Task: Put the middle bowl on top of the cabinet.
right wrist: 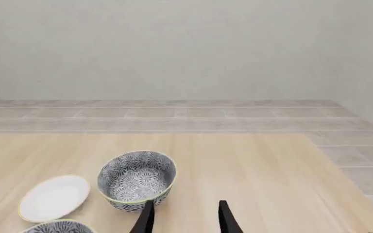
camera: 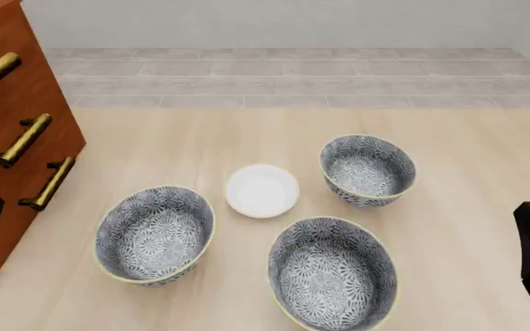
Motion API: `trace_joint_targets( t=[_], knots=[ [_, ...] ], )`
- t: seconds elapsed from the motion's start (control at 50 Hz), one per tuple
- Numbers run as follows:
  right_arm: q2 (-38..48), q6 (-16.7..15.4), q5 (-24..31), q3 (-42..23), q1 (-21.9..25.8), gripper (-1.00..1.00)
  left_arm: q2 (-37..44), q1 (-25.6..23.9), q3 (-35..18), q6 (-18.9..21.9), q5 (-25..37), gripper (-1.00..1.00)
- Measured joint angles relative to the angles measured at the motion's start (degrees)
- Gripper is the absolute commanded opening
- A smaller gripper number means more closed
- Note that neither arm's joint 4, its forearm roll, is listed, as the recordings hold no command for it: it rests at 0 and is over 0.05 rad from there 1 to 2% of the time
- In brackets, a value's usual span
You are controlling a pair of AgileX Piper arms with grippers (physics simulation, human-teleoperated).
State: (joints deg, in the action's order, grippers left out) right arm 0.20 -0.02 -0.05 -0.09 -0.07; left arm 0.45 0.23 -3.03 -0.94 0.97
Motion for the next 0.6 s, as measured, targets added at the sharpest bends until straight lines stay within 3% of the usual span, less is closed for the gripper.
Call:
trace_joint_targets(
  t=[0.34,0.6],
  knots=[
    [0.24,0.71,0.21,-0.09,-0.26,1.0,0.11,-2.47,0.34,1.12,1.08,1.0],
    [0.45,0.93,0.21,-0.14,-0.42,1.0,6.56,-5.45,-2.82,0.26,-1.11,1.0]
  ],
)
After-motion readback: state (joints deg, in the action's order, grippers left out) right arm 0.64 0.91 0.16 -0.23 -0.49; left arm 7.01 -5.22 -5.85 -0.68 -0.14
